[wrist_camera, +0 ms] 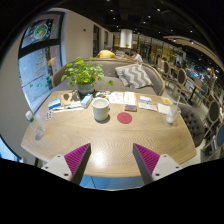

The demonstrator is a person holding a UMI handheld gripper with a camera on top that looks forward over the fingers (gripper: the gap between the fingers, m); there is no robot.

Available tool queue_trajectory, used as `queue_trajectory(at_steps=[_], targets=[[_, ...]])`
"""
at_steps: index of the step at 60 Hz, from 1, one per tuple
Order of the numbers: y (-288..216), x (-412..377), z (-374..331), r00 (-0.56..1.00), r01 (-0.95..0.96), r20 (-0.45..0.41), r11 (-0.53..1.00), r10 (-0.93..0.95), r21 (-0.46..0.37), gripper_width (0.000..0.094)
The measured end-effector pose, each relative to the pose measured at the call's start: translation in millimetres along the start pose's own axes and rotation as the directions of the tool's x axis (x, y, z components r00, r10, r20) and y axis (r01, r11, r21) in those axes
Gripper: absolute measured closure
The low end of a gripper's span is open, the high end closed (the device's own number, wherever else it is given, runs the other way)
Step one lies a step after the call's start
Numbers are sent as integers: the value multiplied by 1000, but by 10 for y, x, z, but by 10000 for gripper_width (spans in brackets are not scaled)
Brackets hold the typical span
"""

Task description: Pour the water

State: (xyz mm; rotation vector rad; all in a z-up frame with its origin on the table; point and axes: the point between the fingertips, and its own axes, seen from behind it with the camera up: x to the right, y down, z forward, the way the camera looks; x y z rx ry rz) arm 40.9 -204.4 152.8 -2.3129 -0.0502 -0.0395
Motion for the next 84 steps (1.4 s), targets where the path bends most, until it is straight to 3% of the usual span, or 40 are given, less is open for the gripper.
queue_trajectory(at_steps=[20, 35, 50, 66, 75, 84], targets=[[318, -927, -52, 999, -10, -38, 999, 8, -46, 79], [549, -2462, -35, 999, 4, 53, 999, -2, -33, 79], [297, -3822, 303, 988, -15, 152, 997, 3, 82, 78], [-77, -4186, 1218, 992, -82, 106, 979, 63, 185, 78], [-83, -4268, 1595, 994, -84, 86, 975, 68, 206, 165], [-147, -4228, 1717, 996, -84, 54, 966, 73, 246, 394]])
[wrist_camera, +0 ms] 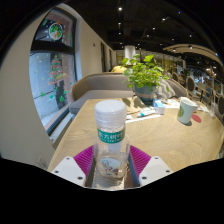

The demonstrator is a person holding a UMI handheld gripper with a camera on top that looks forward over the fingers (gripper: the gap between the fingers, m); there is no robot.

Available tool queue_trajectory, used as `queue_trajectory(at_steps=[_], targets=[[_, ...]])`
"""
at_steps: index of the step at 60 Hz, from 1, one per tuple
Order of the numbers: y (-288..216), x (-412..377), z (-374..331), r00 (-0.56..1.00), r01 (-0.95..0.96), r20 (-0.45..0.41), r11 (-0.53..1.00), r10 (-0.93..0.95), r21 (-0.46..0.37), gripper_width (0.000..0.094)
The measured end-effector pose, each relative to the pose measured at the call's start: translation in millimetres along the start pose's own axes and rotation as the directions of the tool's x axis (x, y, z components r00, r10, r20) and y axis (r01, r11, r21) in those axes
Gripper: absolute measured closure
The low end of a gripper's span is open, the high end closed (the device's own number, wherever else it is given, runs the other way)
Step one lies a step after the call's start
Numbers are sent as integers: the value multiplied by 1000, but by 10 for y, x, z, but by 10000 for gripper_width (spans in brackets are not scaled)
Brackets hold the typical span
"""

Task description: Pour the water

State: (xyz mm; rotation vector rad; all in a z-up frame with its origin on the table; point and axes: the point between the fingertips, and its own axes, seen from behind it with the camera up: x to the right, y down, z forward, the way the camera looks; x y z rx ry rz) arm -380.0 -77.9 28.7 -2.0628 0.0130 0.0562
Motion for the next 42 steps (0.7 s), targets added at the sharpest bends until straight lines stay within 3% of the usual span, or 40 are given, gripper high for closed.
queue_trajectory(at_steps=[16, 26, 34, 42], targets=[[-115, 28, -51, 999, 25, 23, 1000, -25, 9, 512], [-609, 86, -220, 997, 8, 79, 999, -12, 48, 532], [-1270, 230, -341, 972, -162, 183, 984, 146, 77, 532], [-1914, 513, -324, 861, -430, 319, 902, 397, 38, 532]])
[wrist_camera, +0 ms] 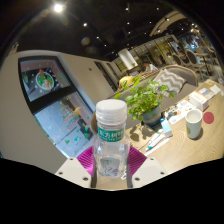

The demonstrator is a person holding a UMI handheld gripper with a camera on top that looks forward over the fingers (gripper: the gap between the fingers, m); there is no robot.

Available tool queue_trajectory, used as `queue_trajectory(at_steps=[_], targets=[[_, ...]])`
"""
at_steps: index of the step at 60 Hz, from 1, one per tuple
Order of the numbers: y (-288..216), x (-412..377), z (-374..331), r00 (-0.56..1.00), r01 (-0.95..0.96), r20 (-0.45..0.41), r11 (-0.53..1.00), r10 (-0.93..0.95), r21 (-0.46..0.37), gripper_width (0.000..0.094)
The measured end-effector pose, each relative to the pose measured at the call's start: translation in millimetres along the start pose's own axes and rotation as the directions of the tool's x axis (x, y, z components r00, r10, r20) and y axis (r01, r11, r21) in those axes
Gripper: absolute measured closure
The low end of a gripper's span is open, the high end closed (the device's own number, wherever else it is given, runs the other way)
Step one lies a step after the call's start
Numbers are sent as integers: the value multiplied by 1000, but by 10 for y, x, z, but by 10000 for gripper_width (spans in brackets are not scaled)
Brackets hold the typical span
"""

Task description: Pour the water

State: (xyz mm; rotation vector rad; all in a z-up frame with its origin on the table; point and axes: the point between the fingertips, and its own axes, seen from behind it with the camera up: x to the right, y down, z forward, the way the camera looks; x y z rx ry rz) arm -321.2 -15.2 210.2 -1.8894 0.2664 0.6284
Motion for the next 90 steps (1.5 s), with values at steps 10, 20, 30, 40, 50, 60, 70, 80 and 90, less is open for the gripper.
queue_trajectory(at_steps=[10, 20, 30, 40, 50, 60, 70, 80, 90], targets=[[-643, 246, 227, 921, -346, 180, 938, 346, -33, 533], [-1164, 817, 415, 581, -768, 295, 631, 759, -110, 538], [-1324, 1382, 621, 246, -932, 320, 314, 915, -181, 537], [-1267, 1823, 743, -4, -979, 298, 57, 955, -195, 538], [-1126, 1886, 793, -6, -977, 249, 47, 969, -208, 538], [-1093, 1844, 709, 403, -887, 174, 430, 898, -166, 535], [-1560, 2115, 464, 859, -503, 103, 864, 501, -11, 531], [-2018, 2665, 205, 994, 74, -88, 993, -66, 89, 529], [-2039, 3477, 69, 906, 359, -256, 932, -336, 46, 529]])
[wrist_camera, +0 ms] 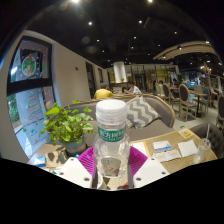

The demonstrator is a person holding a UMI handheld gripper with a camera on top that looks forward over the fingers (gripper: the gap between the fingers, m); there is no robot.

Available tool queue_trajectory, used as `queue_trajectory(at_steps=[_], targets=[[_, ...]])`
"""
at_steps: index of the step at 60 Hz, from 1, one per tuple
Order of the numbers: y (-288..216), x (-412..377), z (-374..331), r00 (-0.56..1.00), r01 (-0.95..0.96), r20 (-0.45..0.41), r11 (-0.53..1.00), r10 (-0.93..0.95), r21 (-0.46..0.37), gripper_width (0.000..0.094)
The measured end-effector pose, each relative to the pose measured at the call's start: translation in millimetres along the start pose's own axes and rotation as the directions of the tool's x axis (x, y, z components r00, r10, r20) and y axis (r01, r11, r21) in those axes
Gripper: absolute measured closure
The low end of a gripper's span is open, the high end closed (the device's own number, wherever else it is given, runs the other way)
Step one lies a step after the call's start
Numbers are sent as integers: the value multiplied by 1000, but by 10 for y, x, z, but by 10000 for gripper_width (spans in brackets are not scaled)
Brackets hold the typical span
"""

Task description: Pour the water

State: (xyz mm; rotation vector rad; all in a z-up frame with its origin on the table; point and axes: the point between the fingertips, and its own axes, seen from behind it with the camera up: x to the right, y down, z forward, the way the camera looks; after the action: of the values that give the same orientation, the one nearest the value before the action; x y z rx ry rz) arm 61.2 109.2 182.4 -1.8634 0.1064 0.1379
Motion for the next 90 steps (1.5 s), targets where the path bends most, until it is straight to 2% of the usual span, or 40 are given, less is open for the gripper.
queue_trajectory(at_steps=[7, 22, 29, 38, 43, 45, 49, 50, 62, 76, 90], targets=[[404, 381, 136, 998, 45, -48, 997, -48, -58, 530], [1189, 747, 323, 995, 54, -72, 986, -67, -159, 522], [1428, 771, 316, 993, 83, -67, 980, -96, -179, 519], [1407, 771, 304, 992, 84, -82, 985, -97, -150, 456], [1458, 801, 282, 991, 71, -99, 980, -90, -188, 403], [1492, 815, 266, 990, 65, -109, 975, -90, -211, 338], [1544, 805, 166, 989, 51, -119, 965, -84, -258, 86], [1558, 823, 135, 989, 44, -126, 962, -81, -271, 67], [1328, 671, -543, 986, -1, -156, 951, -50, -309, 79], [979, 245, -1804, 980, -20, -191, 932, -53, -362, 82], [686, -137, -2759, 972, -30, -230, 941, -51, -338, 86]])
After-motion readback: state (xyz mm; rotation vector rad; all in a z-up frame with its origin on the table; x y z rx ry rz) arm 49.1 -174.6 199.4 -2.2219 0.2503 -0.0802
